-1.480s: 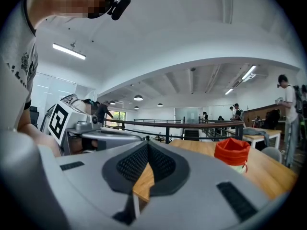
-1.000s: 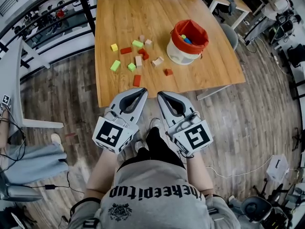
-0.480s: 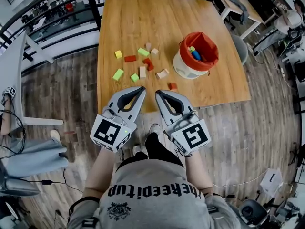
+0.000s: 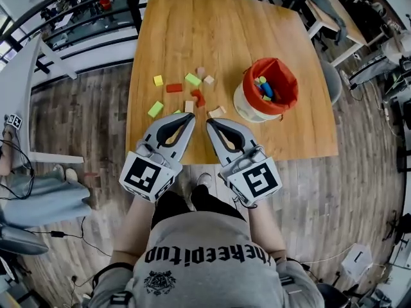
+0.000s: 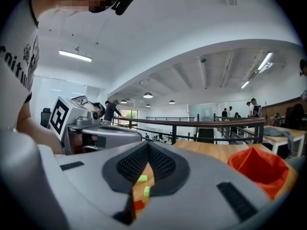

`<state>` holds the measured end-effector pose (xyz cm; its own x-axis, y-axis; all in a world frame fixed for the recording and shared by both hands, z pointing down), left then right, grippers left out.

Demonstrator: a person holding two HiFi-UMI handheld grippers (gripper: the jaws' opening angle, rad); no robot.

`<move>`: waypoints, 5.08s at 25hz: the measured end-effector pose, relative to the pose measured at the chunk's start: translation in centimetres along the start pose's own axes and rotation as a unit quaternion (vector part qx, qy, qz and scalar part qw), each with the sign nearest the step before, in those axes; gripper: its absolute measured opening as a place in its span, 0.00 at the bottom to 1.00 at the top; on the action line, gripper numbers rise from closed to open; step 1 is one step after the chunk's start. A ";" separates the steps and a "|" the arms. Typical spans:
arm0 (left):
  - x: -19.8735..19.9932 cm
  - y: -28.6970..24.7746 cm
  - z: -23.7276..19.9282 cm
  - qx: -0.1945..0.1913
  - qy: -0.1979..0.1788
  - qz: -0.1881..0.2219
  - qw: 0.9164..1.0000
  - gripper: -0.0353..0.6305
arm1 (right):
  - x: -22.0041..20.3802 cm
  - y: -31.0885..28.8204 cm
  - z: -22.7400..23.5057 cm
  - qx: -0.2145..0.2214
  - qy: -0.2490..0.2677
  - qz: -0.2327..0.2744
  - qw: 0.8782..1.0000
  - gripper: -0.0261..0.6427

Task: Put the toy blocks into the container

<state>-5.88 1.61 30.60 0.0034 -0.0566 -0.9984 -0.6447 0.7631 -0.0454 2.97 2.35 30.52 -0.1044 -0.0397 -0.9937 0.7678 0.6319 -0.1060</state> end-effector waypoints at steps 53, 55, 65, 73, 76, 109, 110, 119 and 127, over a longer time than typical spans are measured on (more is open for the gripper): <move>-15.0 -4.8 -9.9 -0.157 -0.014 -0.212 0.964 0.23 | -3.0 -5.3 0.2 -0.258 -0.074 -0.038 0.963 0.06; -16.0 -4.8 -9.9 -0.155 -0.018 -0.228 0.961 0.25 | -3.1 -5.1 0.2 -0.264 -0.075 -0.039 0.961 0.06; -19.6 -5.3 -9.7 -0.149 -0.037 -0.292 0.944 0.32 | -3.6 -4.8 -0.1 -0.279 -0.078 -0.050 0.956 0.06; -22.0 -5.3 -9.4 -0.148 -0.040 -0.328 0.932 0.35 | -4.0 -4.6 0.0 -0.282 -0.083 -0.051 0.955 0.06; -22.6 -5.3 -9.3 -0.148 -0.039 -0.335 0.930 0.35 | -4.1 -4.6 0.0 -0.282 -0.084 -0.052 0.954 0.06; -13.0 -5.5 -7.9 -0.189 -0.013 -0.217 0.958 0.28 | -3.4 -3.5 0.6 -0.292 -0.079 -0.048 0.952 0.05; -12.2 -5.5 -7.7 -0.194 -0.011 -0.207 0.959 0.28 | -3.3 -3.5 0.6 -0.292 -0.077 -0.047 0.952 0.05; -7.6 -5.6 -6.6 -0.225 0.006 -0.142 0.964 0.28 | -2.5 -3.3 0.9 -0.296 -0.066 -0.041 0.952 0.05; -5.5 -5.9 -5.6 -0.243 0.011 -0.108 0.964 0.28 | -2.2 -2.5 1.4 -0.306 -0.063 -0.040 0.949 0.05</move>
<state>-6.35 -6.16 36.50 0.1652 -0.1979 -0.9662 -0.9128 0.3403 -0.2258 2.10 -0.23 32.90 -0.0407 -0.1745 -0.9838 0.2451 0.9528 -0.1791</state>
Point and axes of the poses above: the fingertips, and each gripper's own axes: y backward along the fingers, z to its right, x out of its top, the point moved 4 cm from there along y, backward along the fingers, and after that the axes turned 2 degrees about x, right-handed, at the moved point
